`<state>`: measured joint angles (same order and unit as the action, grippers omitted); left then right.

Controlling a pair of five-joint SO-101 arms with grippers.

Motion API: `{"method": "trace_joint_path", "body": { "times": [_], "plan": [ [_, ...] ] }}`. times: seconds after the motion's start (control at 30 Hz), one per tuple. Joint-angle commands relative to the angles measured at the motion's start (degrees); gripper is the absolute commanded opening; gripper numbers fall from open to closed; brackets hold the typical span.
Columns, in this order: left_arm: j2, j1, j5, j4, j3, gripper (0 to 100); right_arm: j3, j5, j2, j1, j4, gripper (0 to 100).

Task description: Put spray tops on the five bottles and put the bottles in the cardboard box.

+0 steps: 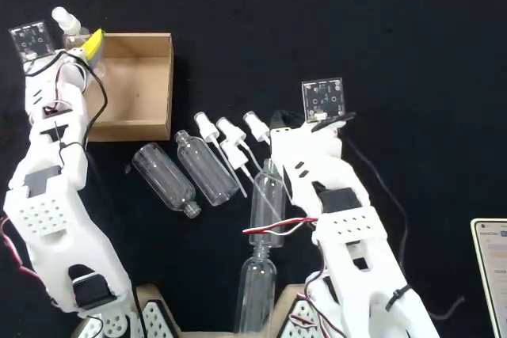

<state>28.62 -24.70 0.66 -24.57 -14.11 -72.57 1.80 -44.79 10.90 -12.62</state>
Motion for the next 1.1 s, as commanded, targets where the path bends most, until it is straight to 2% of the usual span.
{"method": "trace_joint_path", "body": {
  "times": [0.0,0.43,0.5,0.57,0.63,0.83,0.9,1.07],
  "plan": [
    [-11.96,-0.22,0.62,0.26,-7.08,40,0.40,-0.44,-0.66,0.79,1.85,1.5],
    [-41.14,0.92,0.53,0.44,-38.90,40,0.31,-0.44,-0.66,0.79,1.85,1.5],
    [-46.15,1.01,0.53,3.69,-42.95,40,0.31,-0.44,-0.66,0.79,1.85,1.5],
    [-51.60,0.92,0.62,11.25,-45.41,40,0.31,-0.44,-0.66,0.79,1.85,1.5],
    [-57.85,0.40,0.79,22.33,-46.02,40,0.22,-0.44,-0.66,0.79,1.85,1.5],
    [-79.30,1.45,11.96,58.29,-43.74,40,0.22,-0.44,-0.66,0.79,1.85,1.5],
    [-85.54,3.82,14.68,66.46,-42.68,40,0.22,-0.44,-0.66,0.79,1.85,1.5],
    [-93.19,12.09,27.34,81.05,-41.98,40,0.22,-0.44,-0.66,0.70,1.85,1.5]
  ]
}}
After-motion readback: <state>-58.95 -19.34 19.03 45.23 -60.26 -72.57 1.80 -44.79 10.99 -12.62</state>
